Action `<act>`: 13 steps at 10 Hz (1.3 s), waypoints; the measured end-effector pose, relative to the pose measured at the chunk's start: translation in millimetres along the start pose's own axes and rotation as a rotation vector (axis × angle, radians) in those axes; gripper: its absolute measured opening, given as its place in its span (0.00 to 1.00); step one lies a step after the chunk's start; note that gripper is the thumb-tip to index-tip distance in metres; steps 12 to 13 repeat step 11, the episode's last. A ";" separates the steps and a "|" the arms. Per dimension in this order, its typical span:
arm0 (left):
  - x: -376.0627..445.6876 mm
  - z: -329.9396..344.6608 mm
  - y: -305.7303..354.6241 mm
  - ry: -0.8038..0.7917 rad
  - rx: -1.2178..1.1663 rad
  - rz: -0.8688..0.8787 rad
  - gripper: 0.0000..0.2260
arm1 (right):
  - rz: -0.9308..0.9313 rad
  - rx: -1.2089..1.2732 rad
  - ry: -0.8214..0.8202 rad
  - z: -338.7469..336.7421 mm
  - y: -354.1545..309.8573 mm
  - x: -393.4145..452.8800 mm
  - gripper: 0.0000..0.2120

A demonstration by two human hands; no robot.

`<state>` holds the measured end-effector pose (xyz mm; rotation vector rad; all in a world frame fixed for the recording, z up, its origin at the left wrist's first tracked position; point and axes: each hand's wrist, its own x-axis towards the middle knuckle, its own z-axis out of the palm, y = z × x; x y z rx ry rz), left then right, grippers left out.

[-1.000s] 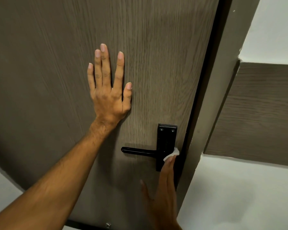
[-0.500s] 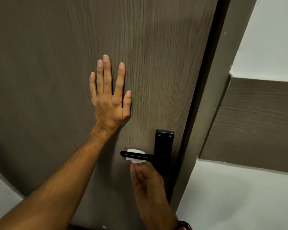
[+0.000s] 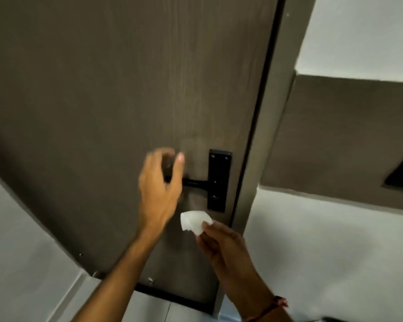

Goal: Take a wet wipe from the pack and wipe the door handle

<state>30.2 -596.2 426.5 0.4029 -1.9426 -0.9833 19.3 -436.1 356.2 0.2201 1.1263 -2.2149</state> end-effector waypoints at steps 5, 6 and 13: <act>-441.1 299.3 58.5 -0.697 -0.477 -1.259 0.05 | 0.003 -0.502 0.332 -496.3 -86.3 -74.0 0.09; -518.8 365.4 55.0 -0.739 -0.385 -1.354 0.03 | 0.114 -0.558 0.432 -595.8 -83.2 -73.6 0.07; -646.5 457.2 35.7 -0.944 0.409 -1.076 0.08 | 0.135 -1.061 0.434 -756.4 -13.0 -66.1 0.09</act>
